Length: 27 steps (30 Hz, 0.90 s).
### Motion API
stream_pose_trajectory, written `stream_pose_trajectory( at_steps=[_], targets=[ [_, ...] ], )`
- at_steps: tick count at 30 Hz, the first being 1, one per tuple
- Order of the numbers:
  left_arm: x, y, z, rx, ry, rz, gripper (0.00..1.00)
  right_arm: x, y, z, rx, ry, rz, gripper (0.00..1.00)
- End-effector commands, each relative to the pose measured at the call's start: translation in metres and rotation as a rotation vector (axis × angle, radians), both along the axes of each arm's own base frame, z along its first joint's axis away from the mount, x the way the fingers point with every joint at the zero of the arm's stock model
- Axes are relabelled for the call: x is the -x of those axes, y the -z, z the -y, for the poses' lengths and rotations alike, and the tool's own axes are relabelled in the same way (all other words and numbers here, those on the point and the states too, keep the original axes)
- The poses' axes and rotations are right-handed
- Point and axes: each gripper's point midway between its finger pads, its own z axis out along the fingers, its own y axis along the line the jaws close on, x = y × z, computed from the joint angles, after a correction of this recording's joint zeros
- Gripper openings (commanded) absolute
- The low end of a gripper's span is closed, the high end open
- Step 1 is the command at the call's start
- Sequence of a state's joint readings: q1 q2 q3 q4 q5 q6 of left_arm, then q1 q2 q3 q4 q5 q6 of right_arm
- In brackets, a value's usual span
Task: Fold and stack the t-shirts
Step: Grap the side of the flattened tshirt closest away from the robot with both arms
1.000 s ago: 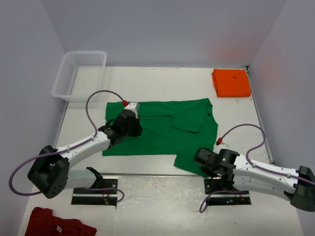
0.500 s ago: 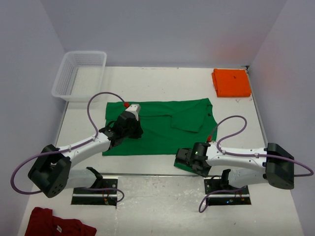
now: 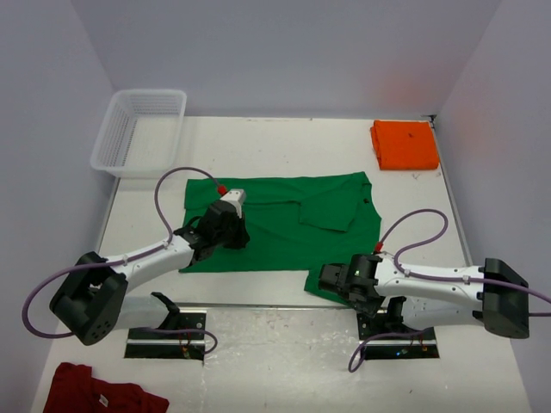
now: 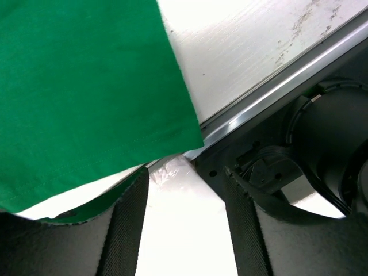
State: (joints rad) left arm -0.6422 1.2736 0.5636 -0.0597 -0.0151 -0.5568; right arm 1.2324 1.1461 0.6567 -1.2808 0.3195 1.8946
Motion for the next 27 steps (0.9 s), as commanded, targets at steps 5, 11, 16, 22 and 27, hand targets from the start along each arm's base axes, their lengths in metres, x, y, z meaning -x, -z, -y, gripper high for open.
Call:
stream_pose_trajectory(
  at_steps=[5,11,16,22,27],
  targets=[
    [-0.008,-0.016,0.009,0.053,0.019,0.076,0.00,-0.001,0.013,0.005,0.010,0.065,0.016,0.55],
    [-0.004,-0.019,0.011,0.069,0.038,0.072,0.00,-0.007,0.022,0.003,-0.005,0.074,0.037,0.54],
    [-0.003,-0.023,0.010,0.077,0.037,0.082,0.00,-0.014,0.021,0.001,0.003,0.085,0.051,0.54],
    [-0.001,-0.024,0.011,0.086,0.040,0.079,0.00,-0.018,0.021,0.001,-0.003,0.102,0.048,0.52],
    [-0.001,-0.029,0.010,0.095,0.037,0.093,0.00,-0.018,0.022,-0.008,-0.042,0.097,0.038,0.48]
  ],
)
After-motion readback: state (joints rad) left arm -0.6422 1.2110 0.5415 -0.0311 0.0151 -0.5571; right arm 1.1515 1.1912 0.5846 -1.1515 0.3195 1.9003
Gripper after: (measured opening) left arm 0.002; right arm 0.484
